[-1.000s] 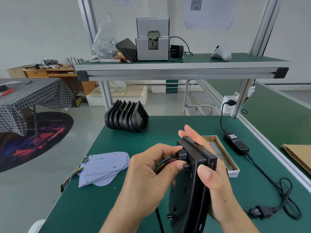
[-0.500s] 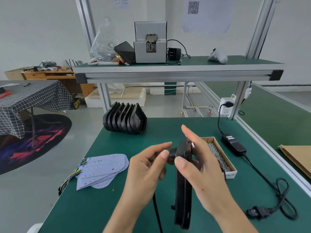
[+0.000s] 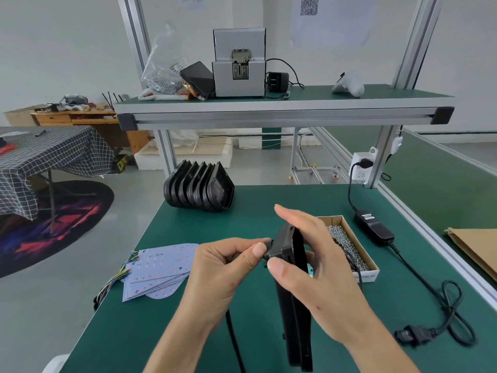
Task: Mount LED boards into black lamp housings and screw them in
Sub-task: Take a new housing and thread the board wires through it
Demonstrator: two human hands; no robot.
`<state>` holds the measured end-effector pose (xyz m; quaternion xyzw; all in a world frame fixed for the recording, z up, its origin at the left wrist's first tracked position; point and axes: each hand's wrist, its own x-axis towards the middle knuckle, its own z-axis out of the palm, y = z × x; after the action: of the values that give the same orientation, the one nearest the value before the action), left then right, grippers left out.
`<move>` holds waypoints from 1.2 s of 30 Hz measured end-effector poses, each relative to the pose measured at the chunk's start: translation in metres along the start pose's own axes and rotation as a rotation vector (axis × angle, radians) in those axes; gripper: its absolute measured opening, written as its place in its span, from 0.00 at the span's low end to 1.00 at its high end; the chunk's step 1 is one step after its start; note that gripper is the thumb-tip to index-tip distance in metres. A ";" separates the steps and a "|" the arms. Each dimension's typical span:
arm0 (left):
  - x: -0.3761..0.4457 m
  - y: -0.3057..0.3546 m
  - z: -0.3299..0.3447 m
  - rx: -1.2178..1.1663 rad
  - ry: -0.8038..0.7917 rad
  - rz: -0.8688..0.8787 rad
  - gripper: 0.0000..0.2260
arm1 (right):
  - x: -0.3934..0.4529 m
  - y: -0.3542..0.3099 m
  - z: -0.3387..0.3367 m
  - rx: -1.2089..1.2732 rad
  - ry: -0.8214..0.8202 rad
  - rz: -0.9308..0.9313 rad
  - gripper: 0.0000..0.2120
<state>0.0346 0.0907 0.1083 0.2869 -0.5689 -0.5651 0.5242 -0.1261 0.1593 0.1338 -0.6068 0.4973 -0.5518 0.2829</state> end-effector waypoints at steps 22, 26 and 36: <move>-0.019 -0.038 0.036 0.519 0.058 -0.088 0.09 | 0.052 0.022 0.009 -0.253 0.214 0.280 0.53; -0.001 -0.037 0.018 0.135 0.124 -0.179 0.15 | 0.044 0.031 -0.025 -0.191 0.133 0.274 0.42; 0.010 -0.039 0.014 0.121 -0.004 -0.232 0.15 | 0.018 0.068 -0.022 0.124 0.021 0.375 0.08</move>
<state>0.0081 0.0785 0.0765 0.3807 -0.5659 -0.5872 0.4360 -0.1681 0.1244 0.0853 -0.4792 0.5694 -0.5254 0.4124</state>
